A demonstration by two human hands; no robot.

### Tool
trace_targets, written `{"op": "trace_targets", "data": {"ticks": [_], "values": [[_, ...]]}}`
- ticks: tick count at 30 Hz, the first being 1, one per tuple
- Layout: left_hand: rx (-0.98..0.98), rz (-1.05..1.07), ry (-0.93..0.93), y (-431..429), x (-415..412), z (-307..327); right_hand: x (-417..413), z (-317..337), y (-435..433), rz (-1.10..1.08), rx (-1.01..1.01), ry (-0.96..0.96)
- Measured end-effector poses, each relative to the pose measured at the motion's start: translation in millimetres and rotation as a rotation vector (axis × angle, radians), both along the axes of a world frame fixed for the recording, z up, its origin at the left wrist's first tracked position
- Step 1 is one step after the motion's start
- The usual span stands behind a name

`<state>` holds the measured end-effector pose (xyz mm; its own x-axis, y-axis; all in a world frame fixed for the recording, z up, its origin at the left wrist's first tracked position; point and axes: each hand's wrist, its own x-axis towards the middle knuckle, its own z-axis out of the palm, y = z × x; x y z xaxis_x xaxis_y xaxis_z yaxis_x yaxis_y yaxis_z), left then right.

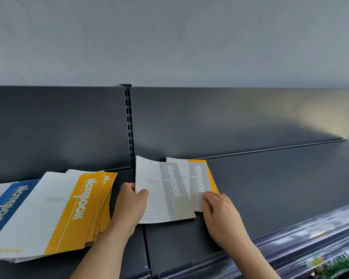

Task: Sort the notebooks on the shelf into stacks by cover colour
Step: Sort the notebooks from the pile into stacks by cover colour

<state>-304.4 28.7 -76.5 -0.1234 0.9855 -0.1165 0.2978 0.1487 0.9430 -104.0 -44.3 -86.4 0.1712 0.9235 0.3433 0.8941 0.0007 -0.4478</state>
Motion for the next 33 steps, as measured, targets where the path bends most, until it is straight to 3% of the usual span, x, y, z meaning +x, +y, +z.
{"op": "trace_targets", "data": {"ticks": [6, 15, 22, 27, 33], "values": [[0.018, -0.031, -0.018, -4, -2, 0, -5, 6, -3, 0.127, -0.008, 0.025], [0.073, -0.157, 0.025, -16, 0, 10, -3, -1, 3, 0.061, 0.006, 0.048], [0.163, -0.151, -0.076, -32, -6, 31, -16, 27, -4, 0.128, 0.001, 0.37], [0.236, -0.094, -0.153, -51, -37, 44, -47, 43, 1, 0.157, 0.147, 0.446], [0.268, 0.064, -0.227, -79, -105, 61, -111, 56, 1, 0.391, 0.06, 0.575]]}}
